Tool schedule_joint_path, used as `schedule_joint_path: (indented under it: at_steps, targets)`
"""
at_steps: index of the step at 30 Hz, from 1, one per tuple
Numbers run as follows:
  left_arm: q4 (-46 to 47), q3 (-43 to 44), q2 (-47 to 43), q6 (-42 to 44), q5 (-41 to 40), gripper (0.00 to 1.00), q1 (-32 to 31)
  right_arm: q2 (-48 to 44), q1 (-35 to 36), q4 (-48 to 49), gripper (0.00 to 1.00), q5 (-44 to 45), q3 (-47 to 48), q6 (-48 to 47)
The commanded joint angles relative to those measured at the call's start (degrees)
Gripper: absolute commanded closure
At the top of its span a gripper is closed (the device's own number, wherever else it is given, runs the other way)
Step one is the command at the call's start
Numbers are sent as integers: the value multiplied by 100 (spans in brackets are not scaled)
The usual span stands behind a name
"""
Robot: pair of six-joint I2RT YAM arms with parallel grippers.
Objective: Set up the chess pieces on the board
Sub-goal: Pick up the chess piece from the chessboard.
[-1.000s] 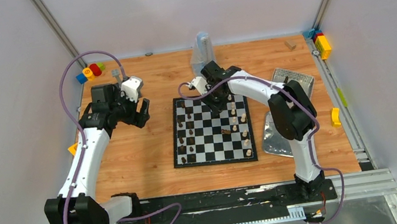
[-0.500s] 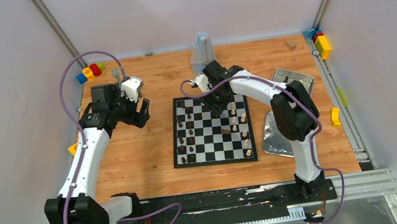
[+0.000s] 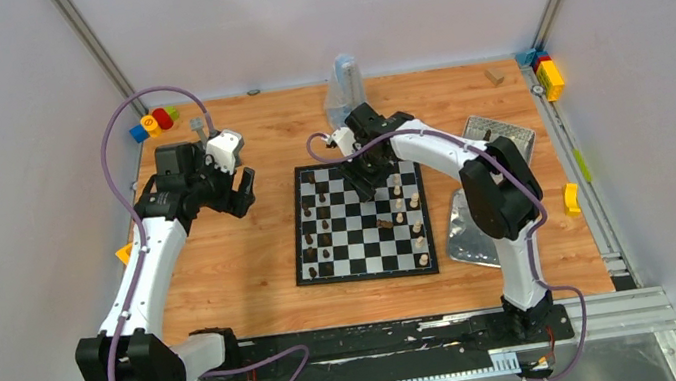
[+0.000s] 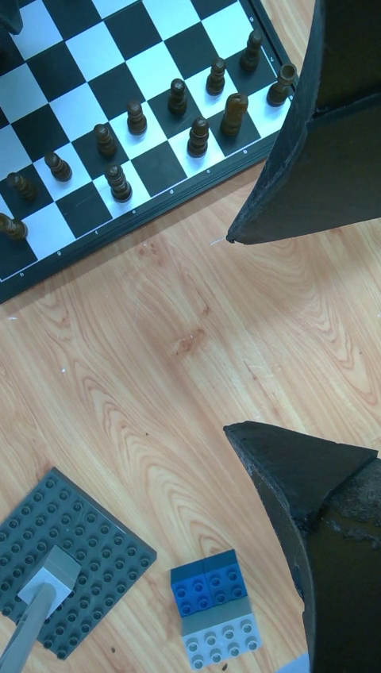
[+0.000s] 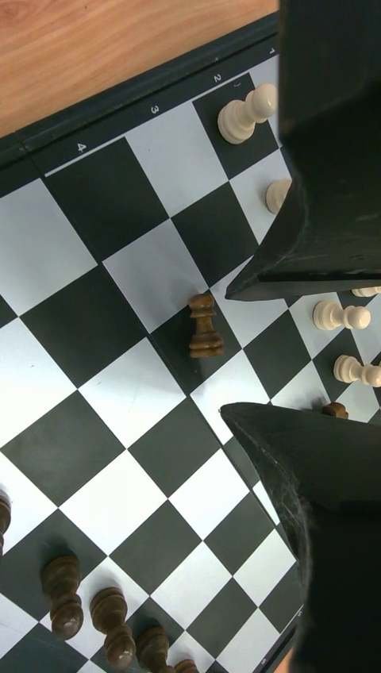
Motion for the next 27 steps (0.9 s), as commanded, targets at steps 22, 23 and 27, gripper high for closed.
schedule_joint_path:
  at_steps: [22,23,27]
  targets:
    - [108,-20,-59,44,39,10,42,467,-16,-7,59,-130,596,162]
    - [103,-25,-61,44,37,10,42,481,-16,-17,60,-117,613,162]
    - [107,-29,-62,46,35,10,38,526,-18,-24,62,-79,651,162]
